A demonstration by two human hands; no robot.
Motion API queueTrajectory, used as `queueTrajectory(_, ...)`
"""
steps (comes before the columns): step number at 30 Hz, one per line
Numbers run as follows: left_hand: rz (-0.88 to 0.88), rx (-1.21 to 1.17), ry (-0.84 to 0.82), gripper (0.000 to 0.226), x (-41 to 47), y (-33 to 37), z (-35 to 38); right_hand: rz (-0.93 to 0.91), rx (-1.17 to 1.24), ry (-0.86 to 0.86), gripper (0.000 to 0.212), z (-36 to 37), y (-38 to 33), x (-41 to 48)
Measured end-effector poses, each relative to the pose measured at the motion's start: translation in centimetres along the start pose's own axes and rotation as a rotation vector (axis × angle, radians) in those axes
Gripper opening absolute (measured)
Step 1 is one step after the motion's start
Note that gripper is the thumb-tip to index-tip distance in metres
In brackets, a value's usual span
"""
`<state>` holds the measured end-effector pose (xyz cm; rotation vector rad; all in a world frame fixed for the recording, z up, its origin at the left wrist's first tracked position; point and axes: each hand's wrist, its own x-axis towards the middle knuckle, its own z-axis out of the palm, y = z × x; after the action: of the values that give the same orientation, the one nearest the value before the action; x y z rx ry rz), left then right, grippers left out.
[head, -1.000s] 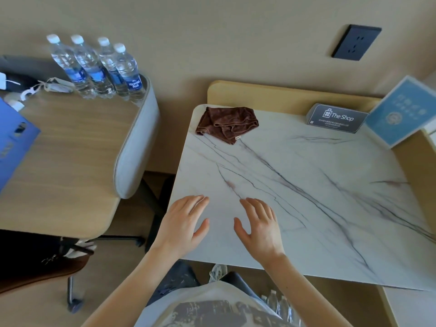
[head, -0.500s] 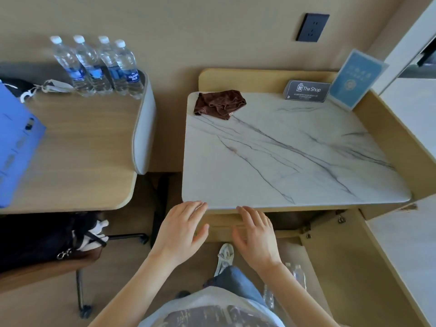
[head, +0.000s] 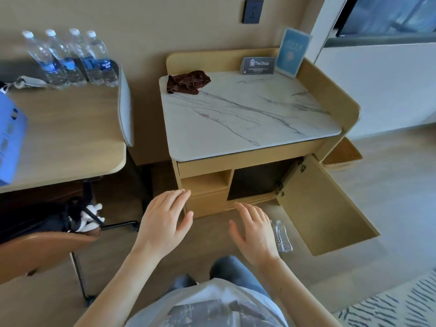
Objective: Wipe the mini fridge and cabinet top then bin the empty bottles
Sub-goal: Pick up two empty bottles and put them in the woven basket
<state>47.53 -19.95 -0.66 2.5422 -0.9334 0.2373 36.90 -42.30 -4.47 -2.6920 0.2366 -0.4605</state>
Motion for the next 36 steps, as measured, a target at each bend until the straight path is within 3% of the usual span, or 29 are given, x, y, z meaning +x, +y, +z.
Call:
queueTrajectory(16,0.040,-0.058,-0.096,0.050,-12.8,18.3,5.6,0.079,-0.050,-0.019,0.045,-10.0,9.0,-20.3)
queueTrajectory(24,0.194,-0.098,-0.125,0.048,-13.6,25.3,6.7,0.215,-0.083,0.081,0.044,-15.3,12.7,-26.0)
queueTrajectory(31,0.357,-0.113,-0.158,0.046,-11.6,27.0,7.5,0.446,-0.143,0.150,0.050,-17.3,15.1,-30.1)
queueTrajectory(36,0.368,-0.105,-0.157,0.047,-10.3,26.3,8.0,0.450,-0.107,0.168,0.048,-17.3,14.4,-29.4)
